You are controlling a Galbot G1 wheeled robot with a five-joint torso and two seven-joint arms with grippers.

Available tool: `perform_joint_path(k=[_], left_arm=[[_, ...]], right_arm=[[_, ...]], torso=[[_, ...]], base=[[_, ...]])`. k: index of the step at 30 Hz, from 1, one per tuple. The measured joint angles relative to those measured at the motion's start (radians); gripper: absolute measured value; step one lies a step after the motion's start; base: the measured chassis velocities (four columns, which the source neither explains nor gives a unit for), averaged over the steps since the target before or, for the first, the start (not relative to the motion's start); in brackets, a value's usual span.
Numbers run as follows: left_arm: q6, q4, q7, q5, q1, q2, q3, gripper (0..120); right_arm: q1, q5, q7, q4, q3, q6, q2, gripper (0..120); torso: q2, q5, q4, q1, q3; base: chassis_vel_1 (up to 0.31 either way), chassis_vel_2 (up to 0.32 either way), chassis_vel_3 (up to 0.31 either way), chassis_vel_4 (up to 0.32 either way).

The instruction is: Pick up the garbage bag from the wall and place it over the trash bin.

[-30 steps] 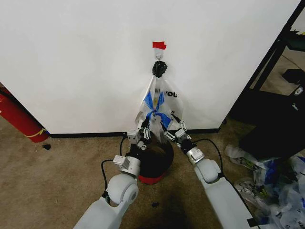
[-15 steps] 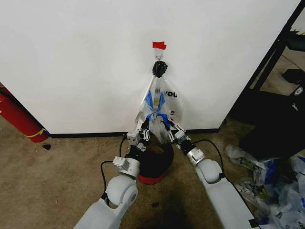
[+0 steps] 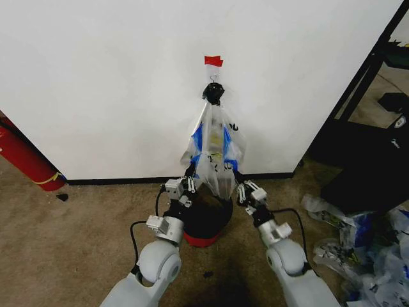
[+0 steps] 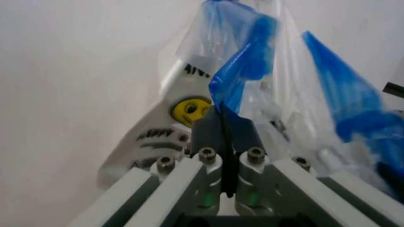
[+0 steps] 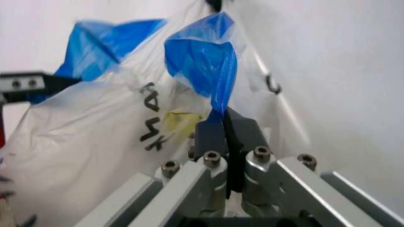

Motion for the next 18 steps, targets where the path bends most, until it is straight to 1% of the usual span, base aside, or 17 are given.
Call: perform_joint_path(k=[1,5,10,15,18], left_arm=[[0.000,0.000,0.000,0.000,0.000,0.000,0.000,0],[-0.021,-0.010,-0.001,0.013,0.039,0.010,-0.010,0],[-0.037,-0.025,-0.007,0.018,0.072,0.027,-0.028,0],[-0.046,-0.044,-0.009,0.020,0.088,0.020,-0.035,0],[-0.046,-0.078,-0.010,0.023,0.095,0.017,-0.040,0]], right_arm=[[0.000,0.000,0.000,0.000,0.000,0.000,0.000,0],[-0.089,-0.020,0.025,0.051,0.037,0.034,0.026,0],[-0.149,-0.037,0.059,0.077,0.043,0.062,0.029,0],[-0.156,-0.053,0.060,0.083,0.050,0.110,0.026,0],[-0.142,-0.038,0.036,0.110,0.052,0.137,0.024,0]], torso=[[0.000,0.0000,0.0000,0.000,0.000],[0.000,0.0000,-0.0002,0.000,0.000],[0.000,0.0000,0.0000,0.000,0.000],[0.000,0.0000,0.0000,0.000,0.000],[0.000,0.0000,0.0000,0.000,0.000]], base=[[0.000,0.000,0.000,0.000],[0.000,0.000,0.000,0.000],[0.000,0.000,0.000,0.000],[0.000,0.000,0.000,0.000],[0.000,0.000,0.000,0.000]])
